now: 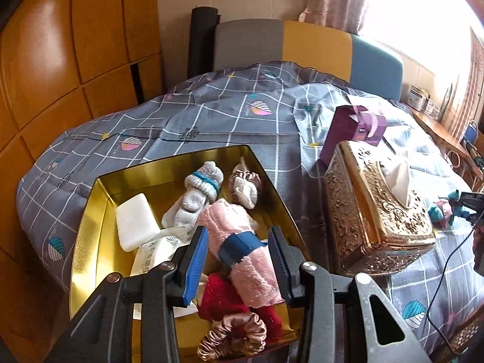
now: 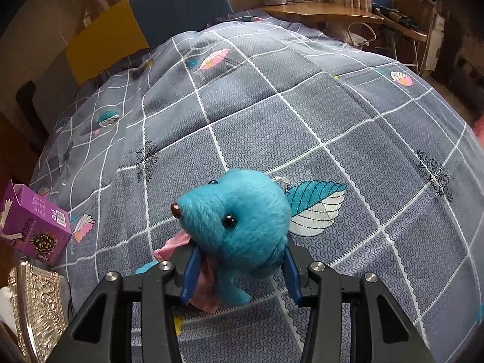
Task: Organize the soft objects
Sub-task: 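Carry the teal bear into the gold tray and release it with the right tool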
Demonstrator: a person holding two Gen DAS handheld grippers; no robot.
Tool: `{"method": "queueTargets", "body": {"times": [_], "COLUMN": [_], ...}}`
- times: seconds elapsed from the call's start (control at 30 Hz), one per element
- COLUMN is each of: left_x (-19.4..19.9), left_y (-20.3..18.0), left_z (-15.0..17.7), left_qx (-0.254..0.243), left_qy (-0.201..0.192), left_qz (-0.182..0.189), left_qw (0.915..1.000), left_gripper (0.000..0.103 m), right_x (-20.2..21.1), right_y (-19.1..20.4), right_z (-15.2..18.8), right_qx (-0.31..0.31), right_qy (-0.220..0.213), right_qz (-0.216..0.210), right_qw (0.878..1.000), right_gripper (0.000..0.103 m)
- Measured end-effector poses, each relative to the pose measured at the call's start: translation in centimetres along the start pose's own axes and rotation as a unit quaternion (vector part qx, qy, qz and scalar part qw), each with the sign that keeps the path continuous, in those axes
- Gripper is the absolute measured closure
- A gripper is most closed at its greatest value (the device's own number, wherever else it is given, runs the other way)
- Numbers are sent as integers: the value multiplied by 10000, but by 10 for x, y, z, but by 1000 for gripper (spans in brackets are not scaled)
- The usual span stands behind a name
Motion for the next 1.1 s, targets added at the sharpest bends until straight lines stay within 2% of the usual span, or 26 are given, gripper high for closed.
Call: {"method": "queueTargets", "body": {"times": [0.17,0.3,0.57,0.73,0.9,1.1], "left_x": [3,5,7,10,12,14], "left_y": [-2,-3,-1,1,9,22], "left_z": [1,2,4,4,5,7], "left_qx": [-56,-68,-83,-68,9,126], "left_qy": [-34,-53,-72,-104,-134,-173], "left_qz": [60,103,139,150,132,82], "left_qw": [10000,9999,9998,9998,9998,9997], "left_gripper": [62,62,62,62,62,62], "right_x": [0,6,30,60,108,148], "right_y": [1,17,79,126,194,272], "right_z": [-3,-9,-29,-44,-47,-17], "right_qx": [-259,-310,53,285,811,1683], "right_qy": [28,-37,-258,-524,-897,-1059], "right_qz": [-194,-358,-592,-835,-1333,-1821], "right_qw": [9995,9989,9979,9947,9837,9630], "right_gripper": [57,57,57,57,57,57]}}
Point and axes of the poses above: each gripper's, at about its wrist camera, not at the fingertips, and x roughly against the way its jaws point, y to its left, z to its underside, the point moved 9 cm from there along -x, roughly the way its jaws point, and after that the axes turned 12 degrees about y, right-handed, at the moved point
